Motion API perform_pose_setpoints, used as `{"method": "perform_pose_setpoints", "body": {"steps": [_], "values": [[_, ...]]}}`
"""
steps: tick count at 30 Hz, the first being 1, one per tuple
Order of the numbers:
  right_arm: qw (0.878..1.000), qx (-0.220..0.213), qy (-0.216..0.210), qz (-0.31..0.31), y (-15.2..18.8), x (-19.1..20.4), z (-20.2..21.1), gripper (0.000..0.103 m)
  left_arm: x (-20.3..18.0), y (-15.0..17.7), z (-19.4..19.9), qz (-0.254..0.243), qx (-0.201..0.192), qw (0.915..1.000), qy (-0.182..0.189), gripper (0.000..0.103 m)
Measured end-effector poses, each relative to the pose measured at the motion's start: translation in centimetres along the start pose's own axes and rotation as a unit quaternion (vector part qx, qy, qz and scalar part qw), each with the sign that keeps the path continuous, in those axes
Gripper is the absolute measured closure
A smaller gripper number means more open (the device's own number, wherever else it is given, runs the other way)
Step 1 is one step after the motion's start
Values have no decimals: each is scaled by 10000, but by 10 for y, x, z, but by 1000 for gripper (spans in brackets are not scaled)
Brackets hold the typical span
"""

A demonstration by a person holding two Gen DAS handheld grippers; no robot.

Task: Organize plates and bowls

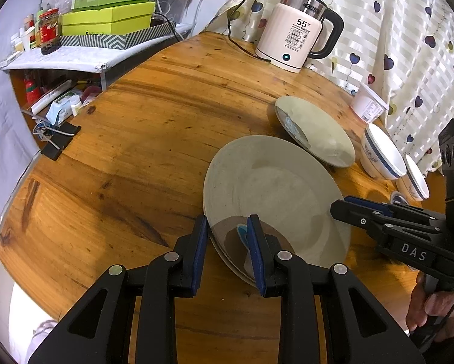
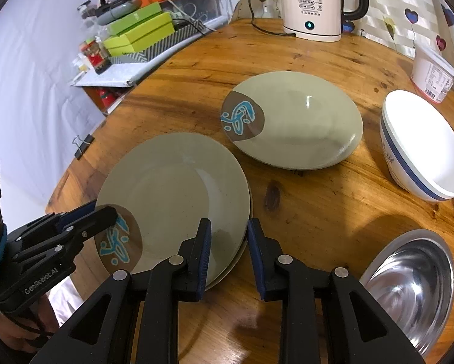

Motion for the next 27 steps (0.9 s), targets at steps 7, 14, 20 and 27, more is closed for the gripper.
{"method": "perform_pose_setpoints", "body": {"steps": [7, 14, 20, 27], "values": [[10000, -35, 2, 19, -1, 2, 1, 77, 1, -2, 0, 1, 2, 10000, 46, 75], [9999, -101, -29, -40, -3, -1, 5, 77, 3, -9, 3, 0, -111, 9999, 107, 73], [9999, -91, -74, -18, -1, 1, 6, 77, 1, -11, 1, -33, -98, 9999, 120, 71], [9999, -102, -53, 10, -1, 1, 6, 77, -1, -9, 1, -58, -71, 9999, 100, 70]]}}
Point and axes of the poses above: each gripper's, at about its wrist camera, not at the fingertips, and z roughly against the way its jaws point, x to its left, y to its underside, the point moved 10 cm from there along -z, roughly the way its jaws point, and after that the axes turned 6 degrees about -x, right-handed, at the moved point
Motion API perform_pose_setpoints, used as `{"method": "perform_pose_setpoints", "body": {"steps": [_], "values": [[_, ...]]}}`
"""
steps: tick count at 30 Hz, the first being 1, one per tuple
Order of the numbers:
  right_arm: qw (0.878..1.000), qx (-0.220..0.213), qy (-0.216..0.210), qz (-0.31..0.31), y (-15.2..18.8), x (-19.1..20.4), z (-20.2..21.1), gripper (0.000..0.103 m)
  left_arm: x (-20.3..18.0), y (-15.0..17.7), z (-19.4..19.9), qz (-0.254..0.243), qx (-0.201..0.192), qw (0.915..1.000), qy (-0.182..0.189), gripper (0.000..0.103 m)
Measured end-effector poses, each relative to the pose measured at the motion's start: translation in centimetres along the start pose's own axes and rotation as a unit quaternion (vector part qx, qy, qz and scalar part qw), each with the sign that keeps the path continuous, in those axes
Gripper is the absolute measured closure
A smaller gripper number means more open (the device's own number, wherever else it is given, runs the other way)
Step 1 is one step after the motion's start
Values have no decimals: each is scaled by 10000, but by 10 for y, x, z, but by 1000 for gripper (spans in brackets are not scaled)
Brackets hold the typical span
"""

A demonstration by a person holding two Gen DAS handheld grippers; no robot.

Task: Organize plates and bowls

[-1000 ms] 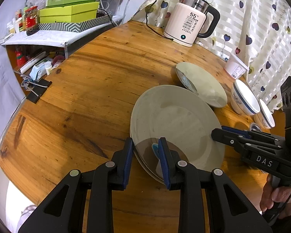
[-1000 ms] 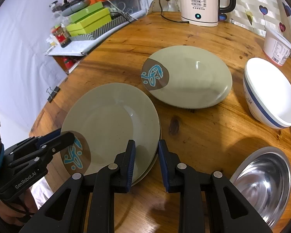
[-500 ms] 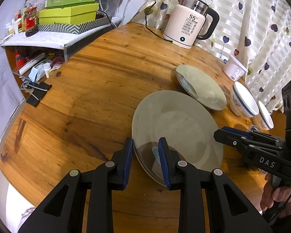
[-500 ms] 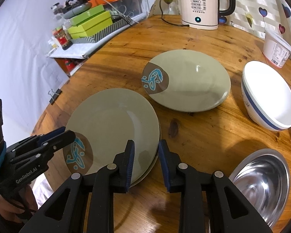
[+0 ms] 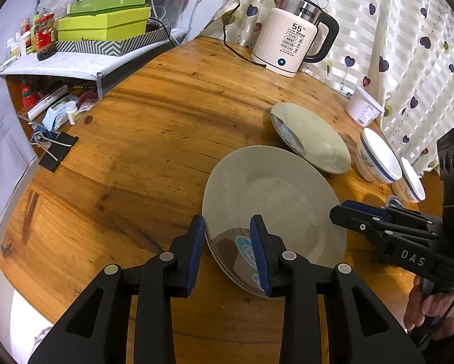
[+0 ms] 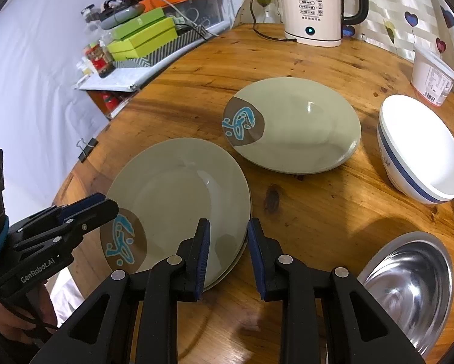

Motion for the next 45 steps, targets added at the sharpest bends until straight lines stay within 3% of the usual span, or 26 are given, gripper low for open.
{"method": "perform_pose_setpoints", "body": {"steps": [11, 13, 18, 23, 40, 45], "values": [[9999, -47, -58, -74, -1, -1, 5, 77, 1, -3, 3, 38, -59, 10000, 43, 70], [9999, -87, -52, -115, -2, -4, 9, 75, 1, -6, 5, 30, -105, 9999, 41, 70], [9994, -244, -33, -224, -5, -11, 21, 58, -1, -15, 9, -11, -205, 9997, 115, 70], [9985, -361, -65, -412, -9, -18, 29, 55, -8, -23, 10, -68, -266, 9994, 222, 70], [9970, -350, -122, -681, -10, -25, 29, 52, -31, -37, 1, -392, -242, 9981, 400, 70], [9964, -376, -87, -748, -12, -30, 30, 52, -37, -40, -2, -457, -240, 9977, 445, 63]]}}
Point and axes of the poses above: each gripper's, at about its wrist camera, not at the fingertips, and z roughly against the way its jaws point, x to its left, y to its underside, the point moved 10 cm from there along -z, roughly the way its jaws point, and after that the axes turned 6 degrees about -x, right-handed, at the moved point
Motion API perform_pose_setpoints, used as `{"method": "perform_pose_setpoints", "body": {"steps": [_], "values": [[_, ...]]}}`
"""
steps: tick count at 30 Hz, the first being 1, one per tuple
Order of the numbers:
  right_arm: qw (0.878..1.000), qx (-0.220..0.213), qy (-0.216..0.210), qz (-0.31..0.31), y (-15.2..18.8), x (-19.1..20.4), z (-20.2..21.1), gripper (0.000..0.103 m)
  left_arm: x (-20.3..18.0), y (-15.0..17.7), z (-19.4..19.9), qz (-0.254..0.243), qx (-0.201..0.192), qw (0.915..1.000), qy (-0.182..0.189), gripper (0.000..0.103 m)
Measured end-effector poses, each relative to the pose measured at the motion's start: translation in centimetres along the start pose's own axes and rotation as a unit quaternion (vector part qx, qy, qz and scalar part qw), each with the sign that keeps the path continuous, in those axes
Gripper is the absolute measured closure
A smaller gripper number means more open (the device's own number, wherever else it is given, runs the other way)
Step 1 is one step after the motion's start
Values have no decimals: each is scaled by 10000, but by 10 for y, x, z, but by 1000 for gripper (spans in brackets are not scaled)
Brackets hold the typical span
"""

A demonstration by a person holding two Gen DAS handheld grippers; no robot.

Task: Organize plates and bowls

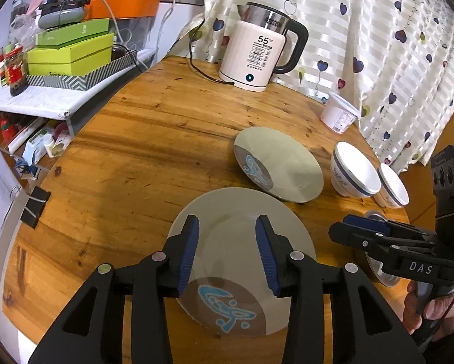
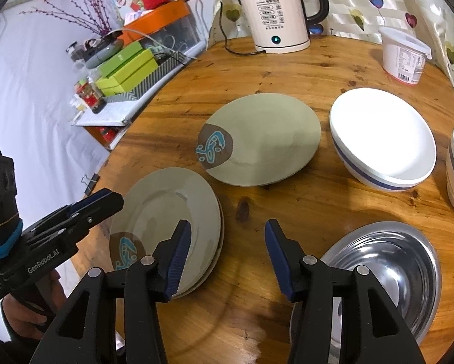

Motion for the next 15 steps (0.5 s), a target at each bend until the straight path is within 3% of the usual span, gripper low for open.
{"method": "perform_pose_setpoints", "body": {"steps": [15], "values": [[9996, -27, 101, -249, -6, -12, -1, 52, -4, -8, -13, -51, 91, 9999, 96, 62]]}}
Point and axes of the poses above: each gripper's, at about its wrist camera, not at the fingertips, and z roughly against the way its jaws point, x to its left, y to its underside, the point moved 10 cm from there along -z, roughly the way its jaws point, and after that the axes turned 6 degrees about -x, right-handed, at the moved point
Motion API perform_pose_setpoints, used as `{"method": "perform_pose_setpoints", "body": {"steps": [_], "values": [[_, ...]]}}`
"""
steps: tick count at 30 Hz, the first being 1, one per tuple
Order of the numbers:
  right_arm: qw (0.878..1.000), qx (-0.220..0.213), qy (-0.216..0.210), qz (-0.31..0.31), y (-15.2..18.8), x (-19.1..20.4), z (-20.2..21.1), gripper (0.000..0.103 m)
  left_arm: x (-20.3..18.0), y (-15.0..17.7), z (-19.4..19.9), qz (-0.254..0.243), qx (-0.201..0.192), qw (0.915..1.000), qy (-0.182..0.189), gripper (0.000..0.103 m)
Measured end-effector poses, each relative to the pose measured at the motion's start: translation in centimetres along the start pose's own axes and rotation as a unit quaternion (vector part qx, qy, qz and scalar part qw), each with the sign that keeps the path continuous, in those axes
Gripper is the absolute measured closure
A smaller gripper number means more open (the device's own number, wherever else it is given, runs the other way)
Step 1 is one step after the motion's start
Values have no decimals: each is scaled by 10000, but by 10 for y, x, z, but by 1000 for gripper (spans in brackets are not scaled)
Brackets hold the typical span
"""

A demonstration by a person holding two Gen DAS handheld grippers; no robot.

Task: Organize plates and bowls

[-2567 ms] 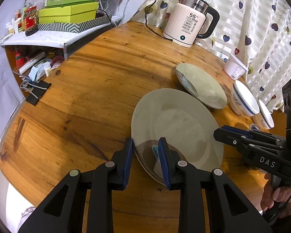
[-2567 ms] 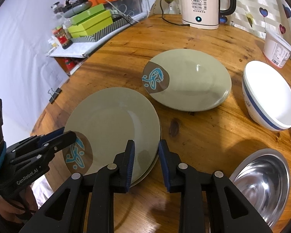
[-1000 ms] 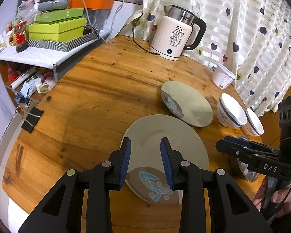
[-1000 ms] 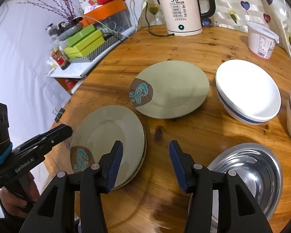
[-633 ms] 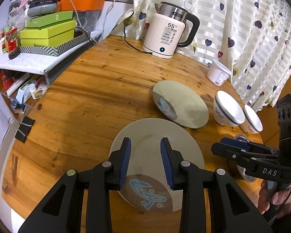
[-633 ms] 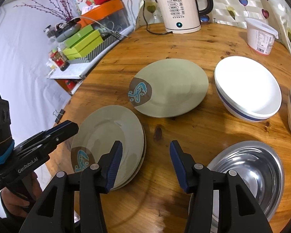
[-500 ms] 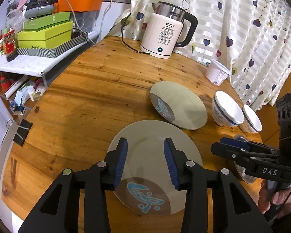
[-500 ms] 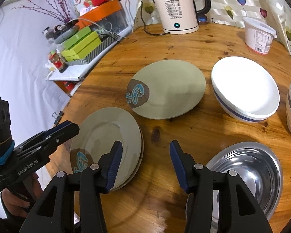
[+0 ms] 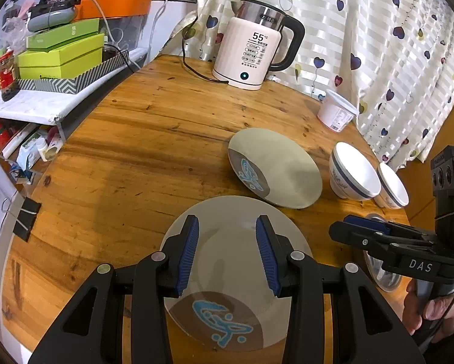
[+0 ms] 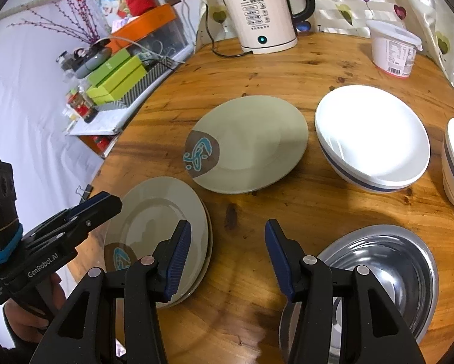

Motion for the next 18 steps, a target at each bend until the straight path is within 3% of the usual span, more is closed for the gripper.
{"method": "perform_pose_setpoints", "body": {"steps": [18], "values": [[9981, -53, 132, -601, -19, -20, -14, 52, -8, -26, -34, -248, 224, 9993, 147, 62]]}}
Point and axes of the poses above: each gripper's, at about its wrist camera, not at the fingertips, and z roughly against the way its jaws point, x to its left, y to its underside, the point moved 10 cm from there along -z, roughly the way its jaws point, and after that the axes turned 6 degrees about -x, right-handed, at the moved point
